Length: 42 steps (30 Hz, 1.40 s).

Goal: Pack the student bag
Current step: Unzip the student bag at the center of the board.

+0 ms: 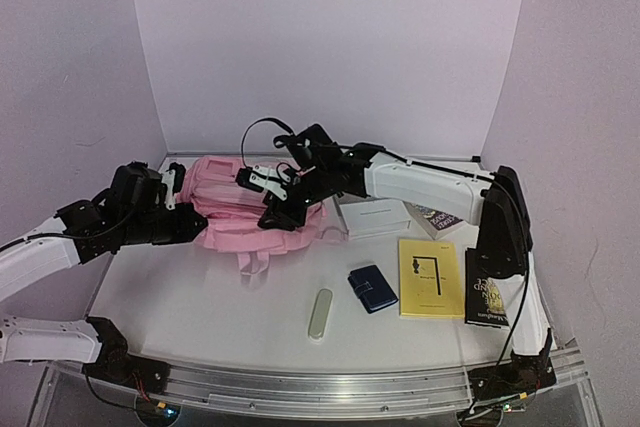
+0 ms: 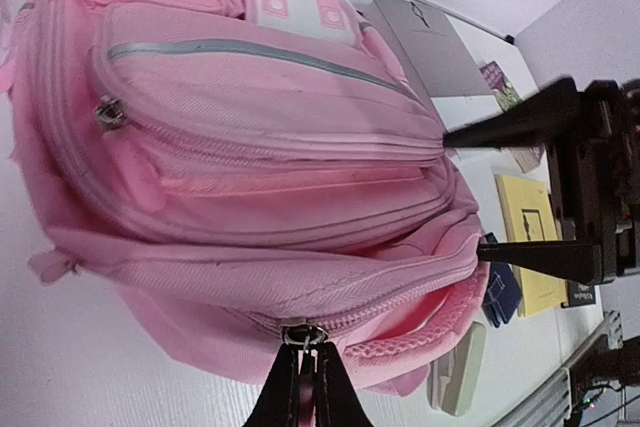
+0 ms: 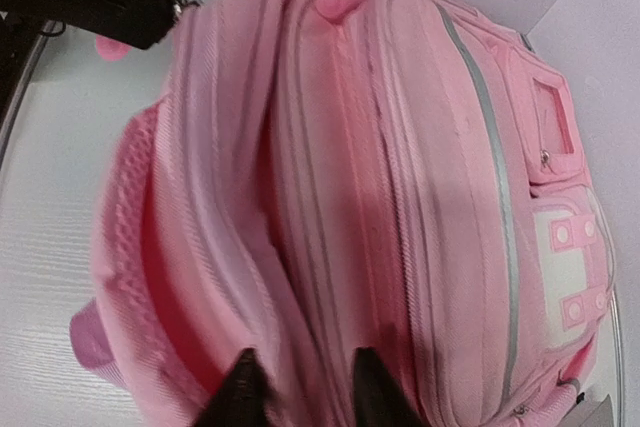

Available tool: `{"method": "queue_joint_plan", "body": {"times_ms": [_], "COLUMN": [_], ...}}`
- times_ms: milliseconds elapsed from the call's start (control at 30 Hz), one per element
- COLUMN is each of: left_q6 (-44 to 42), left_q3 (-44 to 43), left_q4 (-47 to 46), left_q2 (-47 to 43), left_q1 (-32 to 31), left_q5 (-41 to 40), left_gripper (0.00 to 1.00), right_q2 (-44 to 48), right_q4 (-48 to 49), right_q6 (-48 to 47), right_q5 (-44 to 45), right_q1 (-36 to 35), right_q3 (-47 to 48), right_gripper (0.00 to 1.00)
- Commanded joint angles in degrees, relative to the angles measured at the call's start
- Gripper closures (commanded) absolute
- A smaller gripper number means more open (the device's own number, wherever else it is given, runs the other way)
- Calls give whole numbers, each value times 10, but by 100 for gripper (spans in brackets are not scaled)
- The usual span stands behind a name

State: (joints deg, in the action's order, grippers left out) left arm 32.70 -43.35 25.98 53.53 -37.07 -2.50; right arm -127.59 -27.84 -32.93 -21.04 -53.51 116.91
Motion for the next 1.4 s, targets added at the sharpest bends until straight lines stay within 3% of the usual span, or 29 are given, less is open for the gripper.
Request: {"method": "queue_joint_plan", "body": {"times_ms": [0, 200, 533, 667, 800, 833, 1067, 1367], "left_q6": [-30, -34, -29, -28, -26, -23, 24, 90], "left_q3": [-23, -29, -26, -23, -17, -17, -22, -2], "left_q4": [-96, -116, -137, -138, -128, -118, -21, 21], "left_q2": [24, 32, 31, 23, 14, 12, 10, 19], "left_q1": [3, 2, 2, 2, 2, 2, 11, 72], "left_q5": [106, 122, 157, 155, 125, 103, -98, -162], "left_gripper": [100, 100, 100, 100, 100, 100, 100, 100], "right_q2": [11, -10, -47, -65, -49, -43, 5, 46], "right_q4": [-54, -77, -73, -62, -56, -54, -51, -72], "right_q6": [14, 13, -8, -2, -8, -9, -11, -20], "right_q5": [-8, -27, 4, 64, 79, 79, 79, 70], "right_q1": [-16, -43, -62, -62, -62, -62, -60, -51], "right_q3": [69, 132, 139, 151, 132, 126, 85, 73], "right_gripper": [29, 34, 42, 60, 96, 100, 100, 100]}}
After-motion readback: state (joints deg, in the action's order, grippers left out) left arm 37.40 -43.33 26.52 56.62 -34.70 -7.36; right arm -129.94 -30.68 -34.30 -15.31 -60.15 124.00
